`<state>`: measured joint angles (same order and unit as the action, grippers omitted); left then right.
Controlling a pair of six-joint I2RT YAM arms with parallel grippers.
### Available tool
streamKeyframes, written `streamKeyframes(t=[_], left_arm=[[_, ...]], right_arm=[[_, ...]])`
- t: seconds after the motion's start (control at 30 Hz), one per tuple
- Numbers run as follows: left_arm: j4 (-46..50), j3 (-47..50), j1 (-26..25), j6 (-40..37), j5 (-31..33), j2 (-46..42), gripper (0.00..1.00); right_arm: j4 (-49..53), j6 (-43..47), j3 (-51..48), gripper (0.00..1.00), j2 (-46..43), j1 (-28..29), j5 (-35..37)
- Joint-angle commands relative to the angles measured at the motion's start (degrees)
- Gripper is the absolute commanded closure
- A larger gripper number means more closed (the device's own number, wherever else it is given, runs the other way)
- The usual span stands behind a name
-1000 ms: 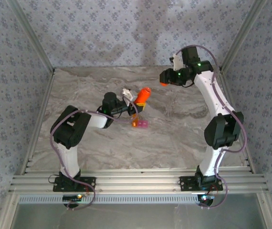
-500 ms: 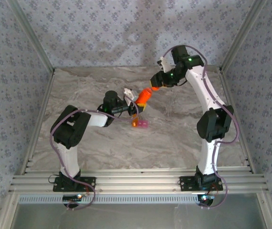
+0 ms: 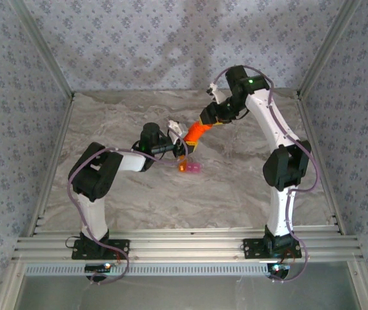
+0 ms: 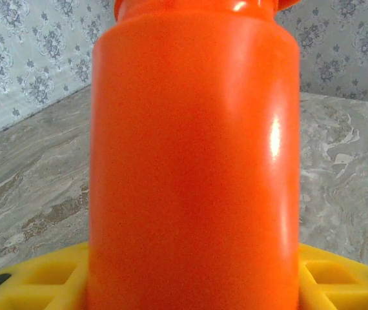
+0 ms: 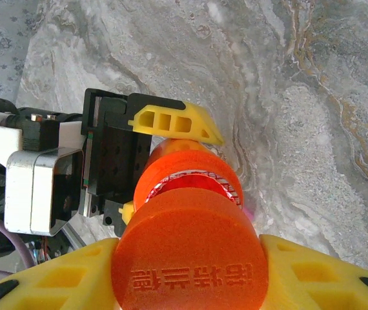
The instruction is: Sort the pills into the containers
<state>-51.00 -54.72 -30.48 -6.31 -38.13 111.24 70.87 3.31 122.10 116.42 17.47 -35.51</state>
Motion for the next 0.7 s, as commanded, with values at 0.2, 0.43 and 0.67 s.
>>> streamKeyframes(t=[0.2,0.43,0.67], left_arm=[[-0.67,-0.83,-0.07,-1.4,-2.07,-1.94,1.0],[0.24,-0.56,-0.77,-2.47,-2.93,-3.11,1.0],[0.38,-0.11,-1.09,-3.02,-2.85,-4.1,1.0]], right_arm=[[2.33,1.7,0.98,0.51,2.22,0.43,-1.4],[1.9,2.31,0.42,0.51,2.85,0.52,-2.56],[1.8,3.6,-0.55,0.51,2.85,0.72,-4.11]])
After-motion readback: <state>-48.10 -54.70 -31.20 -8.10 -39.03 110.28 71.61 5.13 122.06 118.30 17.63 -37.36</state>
